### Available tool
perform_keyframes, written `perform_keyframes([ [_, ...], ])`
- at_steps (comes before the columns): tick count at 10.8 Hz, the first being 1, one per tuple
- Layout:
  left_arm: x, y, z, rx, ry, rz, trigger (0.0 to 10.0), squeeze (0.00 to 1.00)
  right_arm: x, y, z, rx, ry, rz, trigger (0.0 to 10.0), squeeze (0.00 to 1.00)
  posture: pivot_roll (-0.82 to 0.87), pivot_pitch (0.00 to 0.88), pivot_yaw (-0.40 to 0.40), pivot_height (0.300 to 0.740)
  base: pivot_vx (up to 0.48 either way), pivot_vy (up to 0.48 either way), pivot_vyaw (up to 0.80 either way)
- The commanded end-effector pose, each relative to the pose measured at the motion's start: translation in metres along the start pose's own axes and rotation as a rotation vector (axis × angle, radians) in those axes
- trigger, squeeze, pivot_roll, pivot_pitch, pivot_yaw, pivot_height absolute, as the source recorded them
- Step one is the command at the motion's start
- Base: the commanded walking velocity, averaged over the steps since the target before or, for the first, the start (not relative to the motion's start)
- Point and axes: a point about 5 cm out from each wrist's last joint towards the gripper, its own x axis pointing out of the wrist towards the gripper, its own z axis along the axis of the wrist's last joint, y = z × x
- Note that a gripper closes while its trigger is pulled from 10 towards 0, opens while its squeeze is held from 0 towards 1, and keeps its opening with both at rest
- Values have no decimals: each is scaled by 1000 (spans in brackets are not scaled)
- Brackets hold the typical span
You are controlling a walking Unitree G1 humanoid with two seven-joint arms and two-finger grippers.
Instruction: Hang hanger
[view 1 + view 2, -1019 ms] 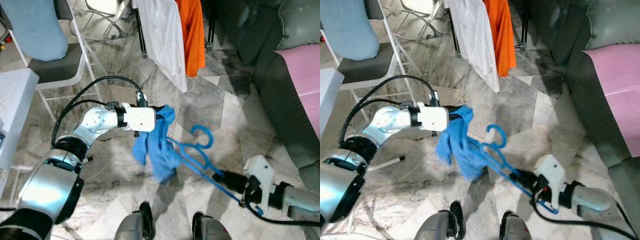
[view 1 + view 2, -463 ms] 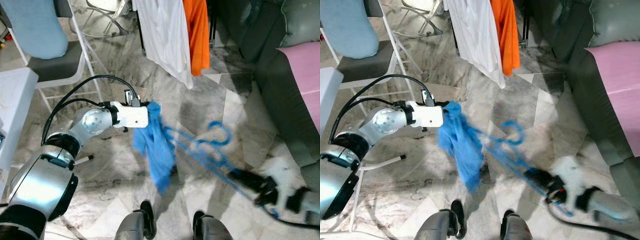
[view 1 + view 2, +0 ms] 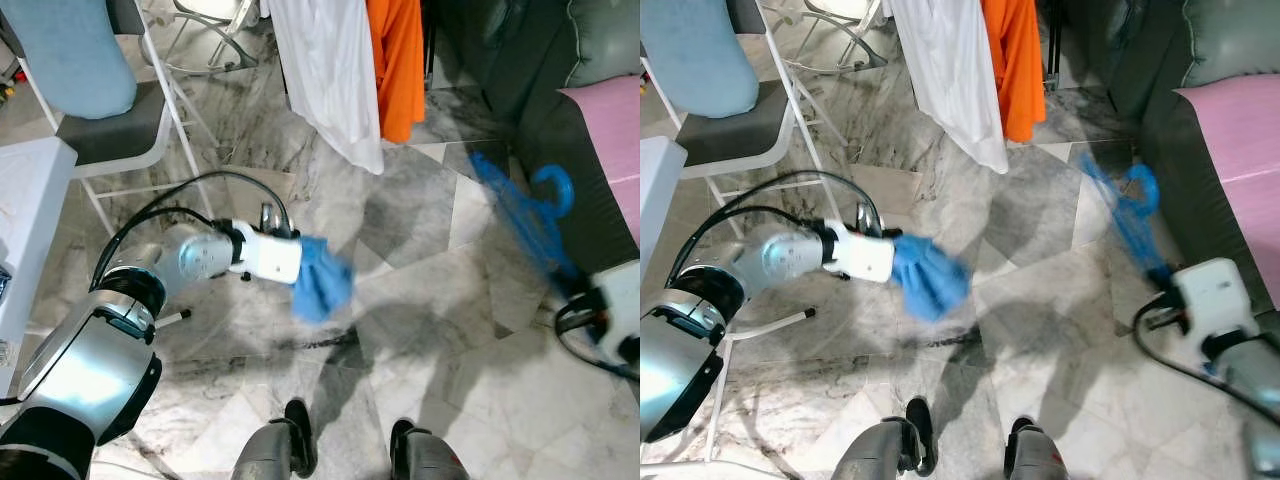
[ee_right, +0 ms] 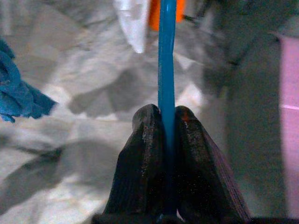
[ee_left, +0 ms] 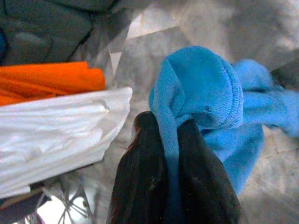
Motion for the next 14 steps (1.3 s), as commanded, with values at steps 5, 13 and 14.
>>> perform_keyframes([
  [5, -7, 29, 13, 80, -133, 181, 10000, 0, -21, 60, 10, 135, -54, 532, 10000, 0, -142, 305, 152, 740, 0, 0, 0],
  [13, -10, 46, 13, 81, -118, 279, 10000, 0, -33, 64, 8, 177, -22, 607, 10000, 0, -144, 310, 160, 740, 0, 0, 0],
  [14, -11, 48, 15, 82, -136, 292, 10000, 0, -32, 67, 8, 181, -22, 614, 10000, 0, -142, 312, 162, 740, 0, 0, 0],
])
